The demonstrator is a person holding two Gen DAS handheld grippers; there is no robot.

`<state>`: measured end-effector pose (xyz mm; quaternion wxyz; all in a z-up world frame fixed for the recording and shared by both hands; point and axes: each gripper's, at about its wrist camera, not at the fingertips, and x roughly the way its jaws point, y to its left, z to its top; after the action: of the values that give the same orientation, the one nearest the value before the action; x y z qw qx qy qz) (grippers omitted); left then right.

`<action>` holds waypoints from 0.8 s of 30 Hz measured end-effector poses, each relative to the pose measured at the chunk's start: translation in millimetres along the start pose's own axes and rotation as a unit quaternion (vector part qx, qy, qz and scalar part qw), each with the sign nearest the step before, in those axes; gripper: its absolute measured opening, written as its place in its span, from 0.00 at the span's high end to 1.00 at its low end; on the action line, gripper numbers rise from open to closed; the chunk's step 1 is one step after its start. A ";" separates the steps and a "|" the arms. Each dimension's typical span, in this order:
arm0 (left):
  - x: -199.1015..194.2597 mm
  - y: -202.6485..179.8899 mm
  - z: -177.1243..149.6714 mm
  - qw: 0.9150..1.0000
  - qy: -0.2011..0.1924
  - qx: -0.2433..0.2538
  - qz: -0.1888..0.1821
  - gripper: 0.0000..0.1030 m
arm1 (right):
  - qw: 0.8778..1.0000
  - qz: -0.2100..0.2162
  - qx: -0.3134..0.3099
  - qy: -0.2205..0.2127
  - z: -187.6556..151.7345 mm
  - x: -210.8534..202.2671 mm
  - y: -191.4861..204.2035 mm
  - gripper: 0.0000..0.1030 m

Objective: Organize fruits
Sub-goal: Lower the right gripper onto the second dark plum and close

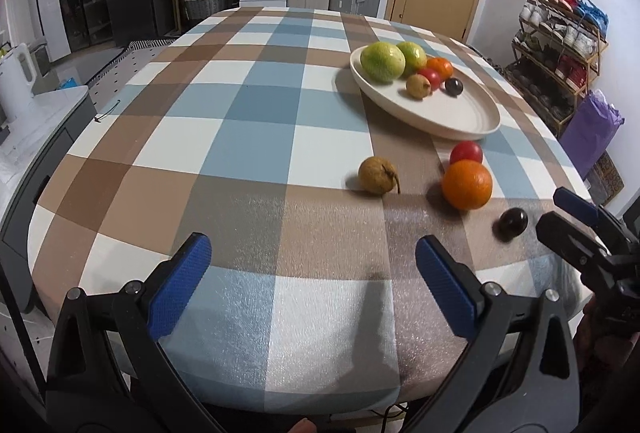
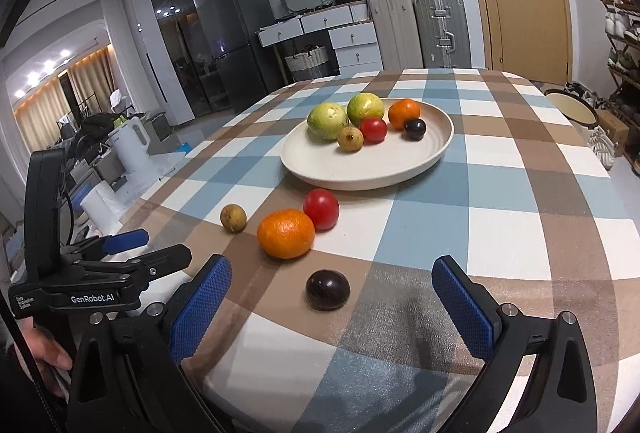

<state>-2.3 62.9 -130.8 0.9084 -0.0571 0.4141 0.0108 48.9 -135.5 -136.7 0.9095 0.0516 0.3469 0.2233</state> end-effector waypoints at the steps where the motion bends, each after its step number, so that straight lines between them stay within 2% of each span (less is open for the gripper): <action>1: 0.9 -1.2 -0.2 1.000 0.001 0.002 0.000 0.01 | 1.000 0.002 0.001 0.001 -1.5 1.8 -0.8 0.01; 7: 3.7 -6.1 -0.5 1.000 0.000 0.008 -0.006 0.01 | 1.000 -0.002 -0.008 0.003 -10.3 8.6 1.3 0.03; 9: 5.6 -6.9 -0.5 1.000 0.003 0.010 -0.007 0.01 | 1.000 -0.008 -0.017 0.005 -12.3 10.2 3.0 0.13; 10: 7.4 -7.4 0.4 1.000 0.005 0.013 -0.008 0.01 | 1.000 -0.007 -0.020 0.008 -13.4 11.5 3.7 0.24; 12: 9.5 -7.3 1.8 1.000 0.006 0.016 -0.007 0.01 | 0.999 -0.006 -0.025 0.019 -15.7 16.6 4.7 0.31; 14: 11.3 -7.2 5.0 1.000 0.006 0.020 -0.007 0.01 | 0.999 -0.006 -0.031 0.017 -17.5 17.2 6.4 0.47; 18: 13.6 -6.3 12.4 1.000 0.004 0.021 -0.008 0.01 | 0.999 0.003 -0.031 0.018 -18.3 18.5 5.9 0.73; 21: 18.6 -3.3 19.2 1.000 0.008 0.016 -0.013 0.01 | 1.000 0.009 -0.024 0.008 -17.4 14.6 3.6 0.74; 24: 22.7 0.2 26.3 0.999 0.014 0.006 -0.038 0.01 | 1.000 0.016 -0.020 0.000 -15.4 10.6 1.0 0.74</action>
<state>32.4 65.5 -130.8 0.9027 -0.0678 0.4241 -0.0267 45.4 -130.9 -154.5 0.9068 0.0387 0.3412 0.2447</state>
